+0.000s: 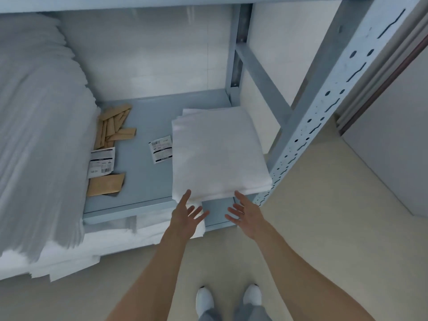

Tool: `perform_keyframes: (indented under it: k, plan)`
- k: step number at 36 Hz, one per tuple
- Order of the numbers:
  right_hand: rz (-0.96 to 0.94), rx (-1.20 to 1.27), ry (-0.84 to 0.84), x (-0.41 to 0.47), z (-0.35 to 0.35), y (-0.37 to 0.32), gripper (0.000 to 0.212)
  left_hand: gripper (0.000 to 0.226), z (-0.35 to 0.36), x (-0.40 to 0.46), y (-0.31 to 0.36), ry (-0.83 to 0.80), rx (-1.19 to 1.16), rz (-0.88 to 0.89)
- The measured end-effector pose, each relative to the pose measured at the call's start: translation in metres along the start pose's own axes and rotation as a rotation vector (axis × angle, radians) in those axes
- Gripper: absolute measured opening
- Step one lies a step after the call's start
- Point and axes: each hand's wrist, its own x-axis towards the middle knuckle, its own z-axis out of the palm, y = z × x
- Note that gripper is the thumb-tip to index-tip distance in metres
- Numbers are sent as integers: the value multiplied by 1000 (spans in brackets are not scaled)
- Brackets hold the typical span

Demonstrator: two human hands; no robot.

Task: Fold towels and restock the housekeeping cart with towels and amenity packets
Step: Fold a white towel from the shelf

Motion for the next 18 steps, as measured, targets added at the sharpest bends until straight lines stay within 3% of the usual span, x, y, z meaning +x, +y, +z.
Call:
perform_keyframes:
  k: [4,7,18]
  plan:
    - [9,72,11,29,9,-9,72,76,9,20,6,57,-4,-23]
    - [-8,129,-18,46,13,-17,82,72,12,35,8,57,-16,1]
    - [-51,299,-18,70,12,-13,78,46,7,67,-1,87,-166,46]
